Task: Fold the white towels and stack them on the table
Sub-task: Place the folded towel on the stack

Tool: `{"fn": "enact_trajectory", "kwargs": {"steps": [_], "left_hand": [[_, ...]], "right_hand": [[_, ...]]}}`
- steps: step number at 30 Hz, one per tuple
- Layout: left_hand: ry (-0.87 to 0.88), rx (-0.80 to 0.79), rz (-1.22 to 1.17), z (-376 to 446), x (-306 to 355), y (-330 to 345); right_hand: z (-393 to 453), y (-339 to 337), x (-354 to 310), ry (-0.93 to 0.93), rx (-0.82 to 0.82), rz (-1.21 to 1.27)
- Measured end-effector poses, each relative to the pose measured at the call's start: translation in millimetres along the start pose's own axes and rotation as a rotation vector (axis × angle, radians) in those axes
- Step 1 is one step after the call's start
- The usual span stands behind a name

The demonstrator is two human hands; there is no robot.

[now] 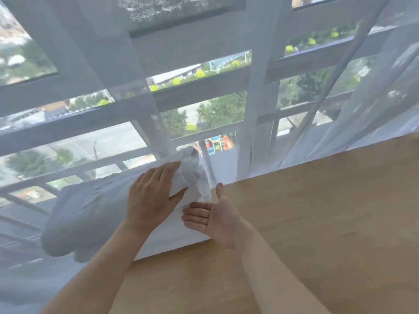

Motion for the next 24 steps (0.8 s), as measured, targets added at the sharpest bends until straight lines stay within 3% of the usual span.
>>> {"fn": "enact_trajectory", "kwargs": {"steps": [10, 13, 17, 21, 24], "left_hand": [[-0.009, 0.153, -0.002, -18, -2, -16], [-0.005, 0.139, -0.006, -21, 2, -11], [-0.017, 0.149, 0.018, -21, 2, -5], [-0.015, -0.002, 0.019, -22, 23, 15], [-0.029, -0.15, 0.028, -24, 43, 34]], "right_hand": [[39, 45, -35, -0.143, -0.281, 0.073], [52, 46, -45, -0.132, -0.222, 0.146], [61, 46, -72, -0.22, -0.182, 0.027], [60, 28, -86, -0.275, -0.07, -0.161], [52, 19, -88, -0.258, -0.1, -0.27]]}}
Point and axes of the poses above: each hand's wrist, its own z-axis towards the middle knuckle, its own y-axis out of the palm, x = y × z, the point moved 5 cm from there along z, towards the middle knuckle, and after that the axes turned 4 degrees about y, right-handed, at the moved point
